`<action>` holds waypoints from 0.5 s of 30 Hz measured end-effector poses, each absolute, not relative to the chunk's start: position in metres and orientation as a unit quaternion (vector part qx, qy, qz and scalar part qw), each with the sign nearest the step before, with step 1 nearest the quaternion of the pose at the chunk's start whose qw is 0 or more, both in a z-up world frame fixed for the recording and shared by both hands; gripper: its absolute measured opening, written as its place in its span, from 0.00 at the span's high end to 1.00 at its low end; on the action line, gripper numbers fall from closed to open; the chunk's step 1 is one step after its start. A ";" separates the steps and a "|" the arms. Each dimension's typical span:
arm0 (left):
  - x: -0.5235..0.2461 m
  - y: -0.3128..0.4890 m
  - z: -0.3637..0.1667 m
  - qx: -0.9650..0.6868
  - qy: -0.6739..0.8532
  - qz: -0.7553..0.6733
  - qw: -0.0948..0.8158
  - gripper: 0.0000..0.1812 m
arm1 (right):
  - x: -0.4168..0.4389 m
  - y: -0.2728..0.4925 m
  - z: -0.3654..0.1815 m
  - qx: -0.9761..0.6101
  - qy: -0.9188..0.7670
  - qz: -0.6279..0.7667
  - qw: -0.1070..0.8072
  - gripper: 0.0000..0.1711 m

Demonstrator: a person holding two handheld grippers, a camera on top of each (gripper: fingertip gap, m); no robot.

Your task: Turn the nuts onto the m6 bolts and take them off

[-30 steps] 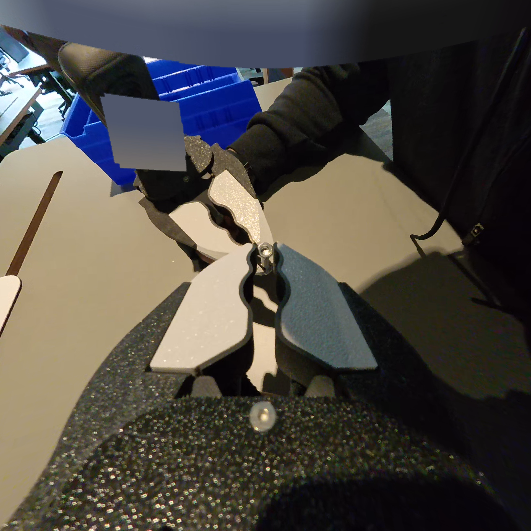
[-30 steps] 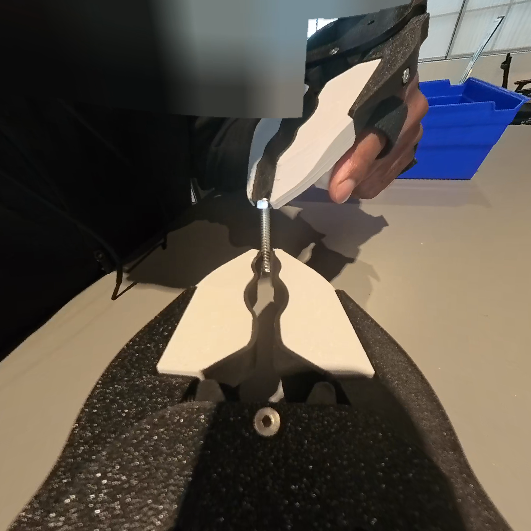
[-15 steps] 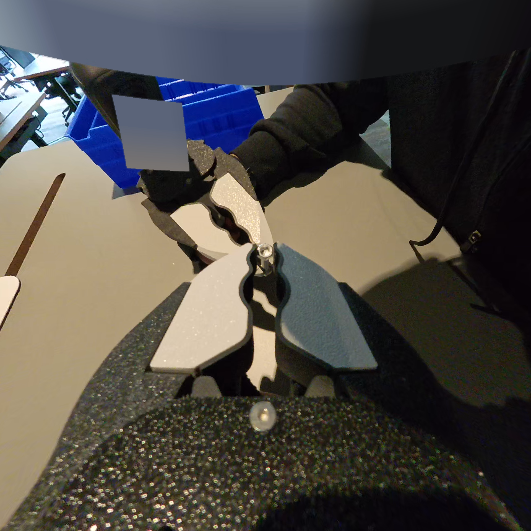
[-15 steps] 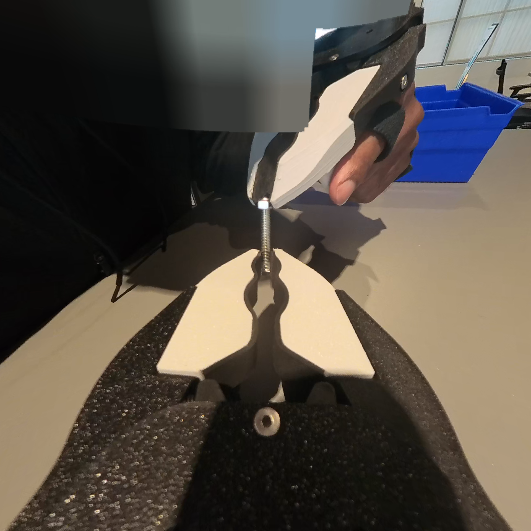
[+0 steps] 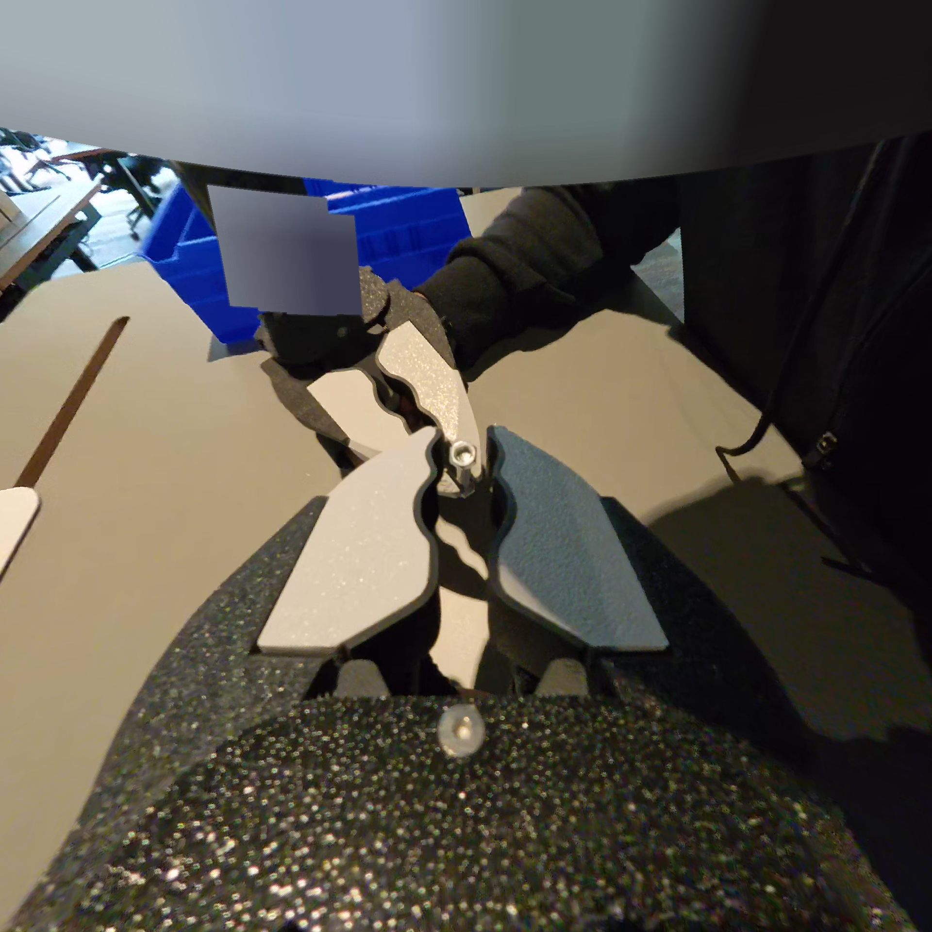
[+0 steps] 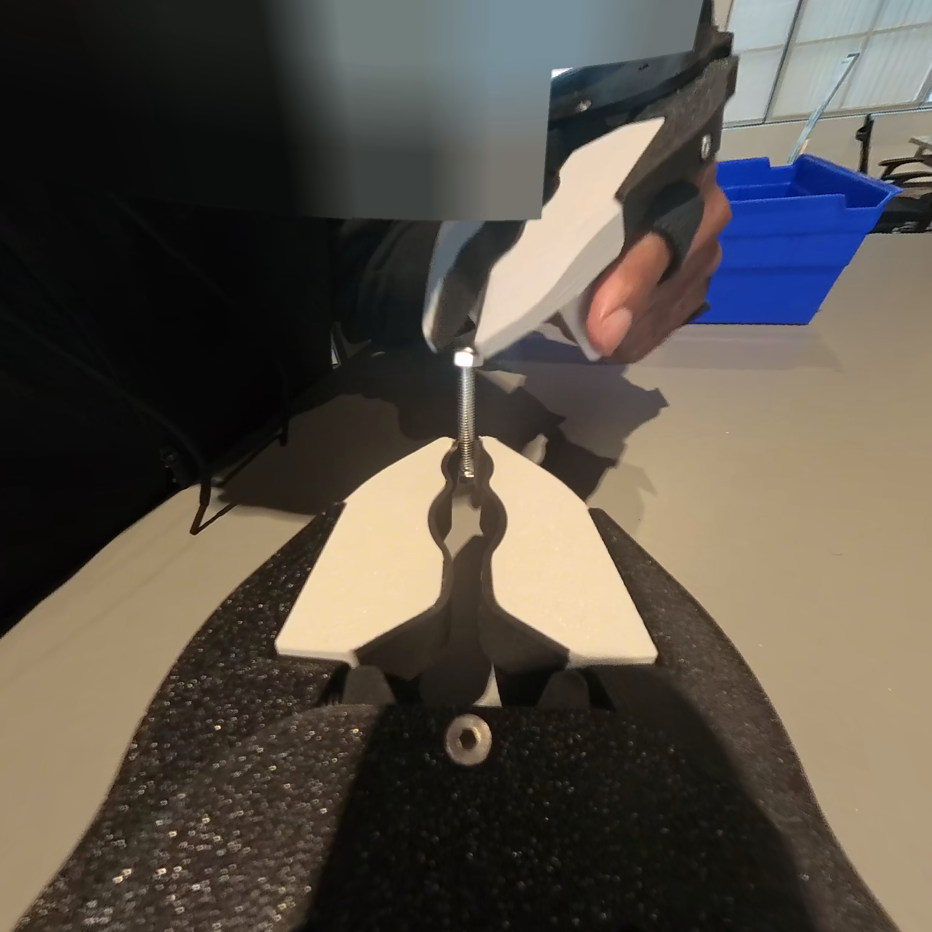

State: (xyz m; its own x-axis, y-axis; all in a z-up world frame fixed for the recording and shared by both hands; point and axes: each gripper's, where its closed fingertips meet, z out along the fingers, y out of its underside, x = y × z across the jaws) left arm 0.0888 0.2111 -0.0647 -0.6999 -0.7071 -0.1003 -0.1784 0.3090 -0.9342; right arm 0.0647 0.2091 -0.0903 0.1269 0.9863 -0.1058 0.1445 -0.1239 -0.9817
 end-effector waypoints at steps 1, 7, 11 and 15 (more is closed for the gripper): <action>0.090 0.214 -0.060 -0.298 0.758 -0.515 0.267 0.91 | 0.066 0.211 -0.089 -0.594 -0.474 0.455 0.465 0.97; 0.108 0.242 -0.041 -0.401 0.673 -0.524 0.335 0.85 | 0.084 0.239 -0.081 -0.605 -0.420 0.399 0.546 0.97; 0.115 0.248 -0.045 -0.444 0.651 -0.503 0.354 0.85 | 0.091 0.247 -0.082 -0.617 -0.405 0.359 0.571 0.97; 0.119 0.255 -0.053 -0.477 0.651 -0.468 0.360 0.84 | 0.096 0.252 -0.081 -0.623 -0.396 0.342 0.582 0.97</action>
